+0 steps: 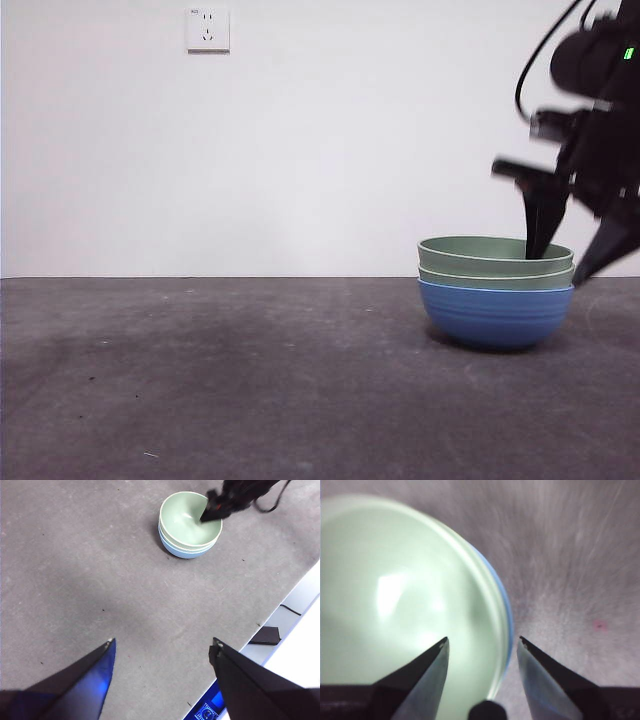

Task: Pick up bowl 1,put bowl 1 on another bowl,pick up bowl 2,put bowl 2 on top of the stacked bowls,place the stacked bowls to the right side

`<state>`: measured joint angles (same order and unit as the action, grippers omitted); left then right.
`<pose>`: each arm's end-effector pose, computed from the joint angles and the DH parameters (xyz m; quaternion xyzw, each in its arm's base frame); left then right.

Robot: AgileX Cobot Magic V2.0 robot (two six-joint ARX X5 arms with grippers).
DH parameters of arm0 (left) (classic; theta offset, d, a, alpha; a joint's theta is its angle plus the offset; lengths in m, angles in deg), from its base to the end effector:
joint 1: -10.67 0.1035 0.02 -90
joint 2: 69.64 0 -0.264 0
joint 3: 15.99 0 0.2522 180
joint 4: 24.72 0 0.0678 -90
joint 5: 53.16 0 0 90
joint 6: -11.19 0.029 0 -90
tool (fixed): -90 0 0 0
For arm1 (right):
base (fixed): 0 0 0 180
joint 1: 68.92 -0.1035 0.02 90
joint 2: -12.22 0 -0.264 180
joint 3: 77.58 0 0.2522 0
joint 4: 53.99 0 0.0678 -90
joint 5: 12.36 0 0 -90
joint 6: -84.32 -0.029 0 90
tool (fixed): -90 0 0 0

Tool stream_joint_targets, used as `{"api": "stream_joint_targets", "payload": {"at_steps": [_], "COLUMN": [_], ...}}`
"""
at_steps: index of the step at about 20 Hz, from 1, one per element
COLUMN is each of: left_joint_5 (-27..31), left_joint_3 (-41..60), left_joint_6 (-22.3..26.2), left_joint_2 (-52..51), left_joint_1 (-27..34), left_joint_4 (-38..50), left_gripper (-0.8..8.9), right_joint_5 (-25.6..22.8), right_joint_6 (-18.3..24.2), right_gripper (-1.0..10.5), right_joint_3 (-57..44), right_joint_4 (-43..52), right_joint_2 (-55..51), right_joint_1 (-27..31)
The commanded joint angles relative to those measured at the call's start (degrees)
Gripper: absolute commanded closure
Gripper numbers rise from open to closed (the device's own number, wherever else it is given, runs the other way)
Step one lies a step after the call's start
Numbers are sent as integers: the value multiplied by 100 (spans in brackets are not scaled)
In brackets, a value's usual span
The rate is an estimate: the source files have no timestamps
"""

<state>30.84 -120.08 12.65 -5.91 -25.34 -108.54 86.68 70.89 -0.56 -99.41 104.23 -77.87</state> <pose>0.1321 -0.0997 0.4371 0.1069 0.3533 -0.3375 0.8659 0.3159 0.0544 0.2182 0.1002 0.5154 0.0754 0.8477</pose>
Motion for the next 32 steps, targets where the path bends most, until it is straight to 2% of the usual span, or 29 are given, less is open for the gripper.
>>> {"api": "stream_joint_targets", "payload": {"at_steps": [1,4,7,10,13,14,16,32], "left_joint_5": [-2,-2,-7,-9,-9,-9,-7,-20], "left_joint_3": [15,15,15,15,15,15,15,15], "left_joint_6": [9,46,177,177,179,181,179,175], "left_joint_2": [-7,-7,-7,-7,-7,-7,-7,-9], "left_joint_1": [7,7,9,7,9,9,9,-15], "left_joint_4": [20,59,57,52,28,-2,-35,-87], "left_gripper": [495,495,501,501,512,591,839,817], "right_joint_5": [-2,101,780,802,800,800,745,730], "right_joint_6": [173,304,356,433,463,562,625,557], "right_gripper": [716,719,729,746,871,936,963,945], "right_joint_3": [-35,-35,-35,-35,-35,-35,-35,-35], "right_joint_4": [-236,-962,-1790,-2623,-3324,-3506,-3716,-3762], "right_joint_2": [-501,-1394,-2308,-3077,-3602,-3729,-3908,-3995], "right_joint_1": [-4,-20,-184,-581,-1023,-1150,-1340,-1443]}}
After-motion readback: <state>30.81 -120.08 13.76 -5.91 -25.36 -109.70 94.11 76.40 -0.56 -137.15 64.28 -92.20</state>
